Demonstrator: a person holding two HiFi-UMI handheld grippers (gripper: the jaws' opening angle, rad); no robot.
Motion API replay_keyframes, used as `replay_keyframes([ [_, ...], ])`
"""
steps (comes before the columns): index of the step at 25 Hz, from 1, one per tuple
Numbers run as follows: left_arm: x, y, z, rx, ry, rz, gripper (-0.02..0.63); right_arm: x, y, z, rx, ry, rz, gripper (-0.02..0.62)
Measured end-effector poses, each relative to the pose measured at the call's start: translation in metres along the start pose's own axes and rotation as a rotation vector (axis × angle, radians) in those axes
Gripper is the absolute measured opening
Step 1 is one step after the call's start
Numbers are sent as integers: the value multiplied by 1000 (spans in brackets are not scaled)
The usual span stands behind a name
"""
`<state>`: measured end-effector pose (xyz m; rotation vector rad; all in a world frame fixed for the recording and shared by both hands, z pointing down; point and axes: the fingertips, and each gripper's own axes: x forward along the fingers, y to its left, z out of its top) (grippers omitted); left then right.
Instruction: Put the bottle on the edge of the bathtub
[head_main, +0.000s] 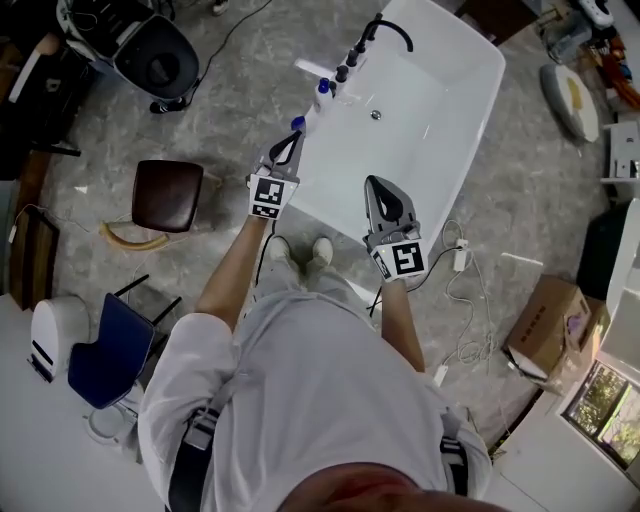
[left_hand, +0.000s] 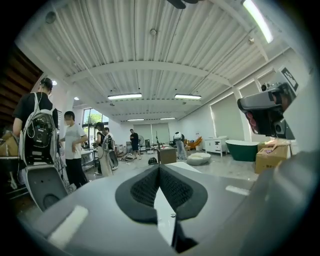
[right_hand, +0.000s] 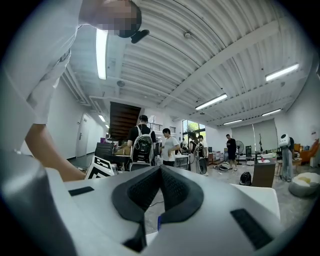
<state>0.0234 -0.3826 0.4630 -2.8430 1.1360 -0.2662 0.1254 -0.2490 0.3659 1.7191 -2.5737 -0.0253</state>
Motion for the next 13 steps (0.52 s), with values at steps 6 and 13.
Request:
replay_keyframes([
  [6, -15, -23, 21, -24, 10, 24, -3, -24, 8, 18, -4, -14, 17, -2],
  [13, -23, -46, 20, -16, 39, 4, -3, -43, -1, 19, 15, -45, -25, -2],
])
